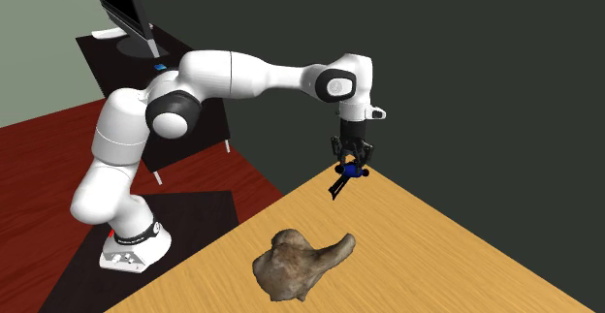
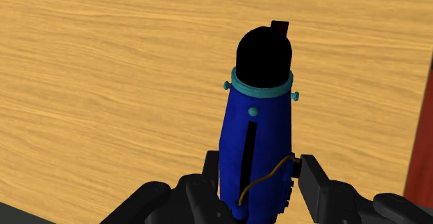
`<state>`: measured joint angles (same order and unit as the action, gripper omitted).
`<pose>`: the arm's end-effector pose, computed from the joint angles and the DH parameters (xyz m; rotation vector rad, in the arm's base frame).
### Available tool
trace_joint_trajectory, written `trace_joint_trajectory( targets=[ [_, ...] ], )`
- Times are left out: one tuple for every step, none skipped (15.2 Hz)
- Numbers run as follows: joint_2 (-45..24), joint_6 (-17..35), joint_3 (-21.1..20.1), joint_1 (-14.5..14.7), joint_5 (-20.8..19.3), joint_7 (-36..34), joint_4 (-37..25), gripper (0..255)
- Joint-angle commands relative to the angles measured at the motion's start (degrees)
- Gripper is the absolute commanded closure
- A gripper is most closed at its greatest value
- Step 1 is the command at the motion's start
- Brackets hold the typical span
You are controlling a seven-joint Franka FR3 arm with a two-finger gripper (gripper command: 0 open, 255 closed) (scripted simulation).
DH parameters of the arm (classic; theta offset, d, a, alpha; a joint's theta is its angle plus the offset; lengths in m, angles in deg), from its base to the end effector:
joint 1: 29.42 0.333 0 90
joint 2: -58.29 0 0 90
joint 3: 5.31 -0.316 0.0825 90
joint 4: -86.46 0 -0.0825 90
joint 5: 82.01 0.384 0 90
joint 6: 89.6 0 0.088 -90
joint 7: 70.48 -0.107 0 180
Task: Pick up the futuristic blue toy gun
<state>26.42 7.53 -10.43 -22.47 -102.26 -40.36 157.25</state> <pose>0.7018 0.1012 0.4445 2.6351 1.0925 -0.2016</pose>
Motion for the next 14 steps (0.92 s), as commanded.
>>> trace_joint_trajectory(
  targets=[
    [-0.02,-0.03,0.02,-0.01,0.0,0.0,0.05,255],
    [-0.08,-0.03,0.01,0.01,0.0,-0.03,0.0,255],
    [-0.06,-0.74,0.01,0.05,0.04,0.18,-0.72,255],
    [-0.07,-1.47,0.01,0.11,0.07,0.4,-1.5,255],
    [-0.1,-2.21,0.01,0.16,0.1,0.62,-2.3,255],
    [-0.14,-2.96,0.02,0.22,0.12,0.84,-3.13,255],
    [-0.21,-3.73,0.02,0.28,0.14,1.07,-3.99,255],
    [-0.29,-4.5,0.03,0.35,0.16,1.29,-4.88,255],
    [-0.4,-5.29,0.04,0.42,0.18,1.53,-5.81,255],
    [-0.53,-6.1,0.06,0.49,0.19,1.76,-6.78,255],
    [-0.69,-6.92,0.07,0.57,0.19,2.0,-7.8,255],
    [-0.87,-7.76,0.09,0.65,0.19,2.25,-8.86,255],
    [-1.09,-8.61,0.12,0.73,0.19,2.5,-9.97,255],
    [-1.33,-9.49,0.14,0.83,0.18,2.76,-11.13,255]
  ],
)
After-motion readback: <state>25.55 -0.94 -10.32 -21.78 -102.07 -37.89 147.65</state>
